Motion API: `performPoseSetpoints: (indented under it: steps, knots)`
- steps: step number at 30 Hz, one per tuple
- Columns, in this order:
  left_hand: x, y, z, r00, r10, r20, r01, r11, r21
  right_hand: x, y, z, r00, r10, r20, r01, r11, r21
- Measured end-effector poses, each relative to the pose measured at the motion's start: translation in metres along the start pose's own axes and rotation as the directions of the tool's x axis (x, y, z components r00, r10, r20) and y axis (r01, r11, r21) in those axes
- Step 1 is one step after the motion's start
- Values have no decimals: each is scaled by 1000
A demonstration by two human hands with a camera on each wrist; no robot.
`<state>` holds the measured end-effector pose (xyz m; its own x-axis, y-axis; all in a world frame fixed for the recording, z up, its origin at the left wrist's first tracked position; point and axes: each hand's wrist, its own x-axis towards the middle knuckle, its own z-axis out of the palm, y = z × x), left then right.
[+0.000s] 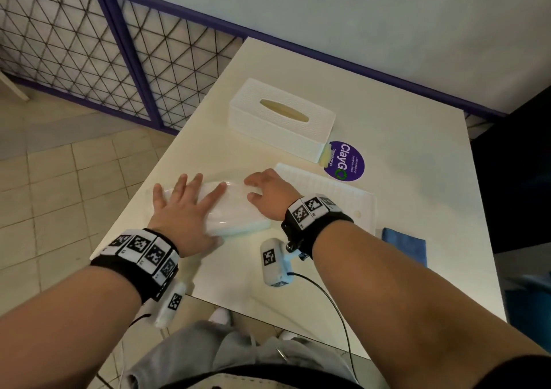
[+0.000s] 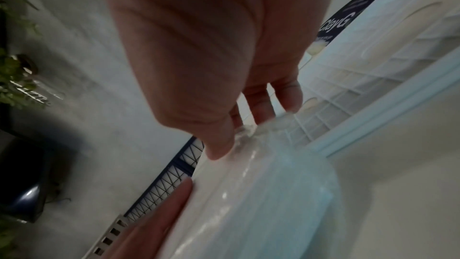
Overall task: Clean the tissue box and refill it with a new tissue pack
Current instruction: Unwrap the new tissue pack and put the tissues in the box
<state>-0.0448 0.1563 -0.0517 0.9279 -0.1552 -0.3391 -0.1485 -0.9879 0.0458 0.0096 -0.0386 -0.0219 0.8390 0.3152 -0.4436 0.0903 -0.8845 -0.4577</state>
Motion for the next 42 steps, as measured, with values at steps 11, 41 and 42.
performPoseSetpoints:
  steps: [11,41,42]
  knots:
    - [-2,-6,6,999,13,-47,-14,999,-30,-5,17,-10,980,192,57,-193,981,24]
    - [-17,-7,24,972,18,-236,-36,997,-69,-3,-32,-20,980,191,52,-190,981,-22]
    - [-17,-7,24,971,16,-238,-36,996,-81,-5,-31,-22,964,245,99,-248,968,23]
